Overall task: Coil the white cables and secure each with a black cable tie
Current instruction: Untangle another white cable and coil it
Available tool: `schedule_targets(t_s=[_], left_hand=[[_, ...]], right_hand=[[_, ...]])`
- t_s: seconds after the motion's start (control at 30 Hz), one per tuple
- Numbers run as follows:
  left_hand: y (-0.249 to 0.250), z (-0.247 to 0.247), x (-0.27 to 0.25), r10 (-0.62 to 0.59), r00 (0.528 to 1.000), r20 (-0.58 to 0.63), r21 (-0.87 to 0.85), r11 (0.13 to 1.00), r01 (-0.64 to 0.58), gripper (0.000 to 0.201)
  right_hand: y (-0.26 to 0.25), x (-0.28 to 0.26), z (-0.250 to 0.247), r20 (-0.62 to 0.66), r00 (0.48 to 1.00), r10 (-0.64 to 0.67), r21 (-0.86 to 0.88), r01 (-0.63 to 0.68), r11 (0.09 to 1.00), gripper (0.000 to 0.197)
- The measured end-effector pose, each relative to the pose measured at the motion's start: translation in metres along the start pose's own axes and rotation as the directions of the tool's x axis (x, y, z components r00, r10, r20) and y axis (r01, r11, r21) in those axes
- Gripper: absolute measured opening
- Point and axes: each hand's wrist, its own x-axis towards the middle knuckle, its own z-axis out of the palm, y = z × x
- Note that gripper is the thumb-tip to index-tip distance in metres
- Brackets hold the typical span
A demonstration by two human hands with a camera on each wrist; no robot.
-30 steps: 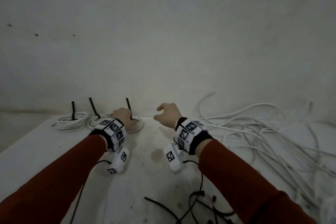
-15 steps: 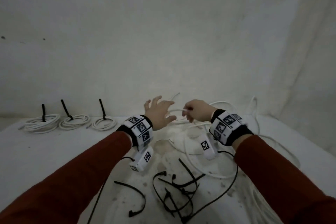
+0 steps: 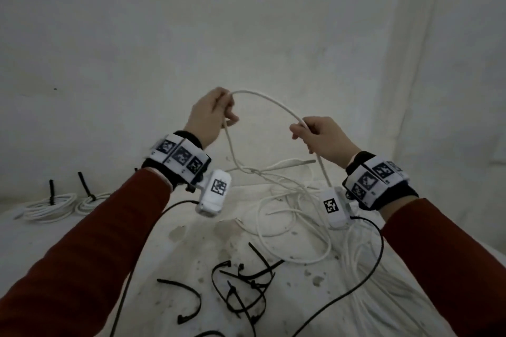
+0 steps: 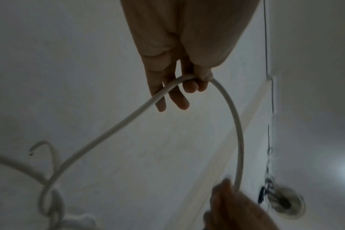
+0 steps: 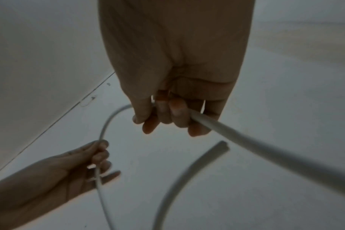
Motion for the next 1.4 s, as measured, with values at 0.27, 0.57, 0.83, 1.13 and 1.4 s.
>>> schedule_targets(t_s=[0.27,0.57,0.83,1.13,1.4], left_hand=[[0.025,-0.032,0.005,-0.020,0.996,-0.091,-0.125,0.992,0.008,0.029],[0.058,-0.025,0.006,-0.040,0.995,-0.095,-0.270,0.963,0.013,0.032],[0.036,-0.114,0.021,0.082,0.954,-0.289,0.271,0.963,0.000,0.033],[-0.042,-0.178,-0.017,-0.208,0.917,-0.339,0.508,0.780,0.365,0.024],[-0.020,-0.150,-0.052,-0.251,0.966,-0.054,0.820,0.540,0.187,0.020]], right_hand=[[0.030,-0.032,0.021,0.074,0.980,0.182,0.009,-0.183,0.983,0.032],[-0.002,-0.014,0.078,0.115,0.990,0.078,-0.276,-0.044,0.960,0.026],[0.012,-0.021,0.041,0.309,0.886,0.345,-0.251,-0.274,0.928,0.051],[-0.003,-0.013,-0.026,0.166,0.943,0.287,0.296,-0.326,0.898,0.032],[-0.073,-0.005,-0.003,0.107,0.993,0.046,0.367,-0.083,0.926,0.024]])
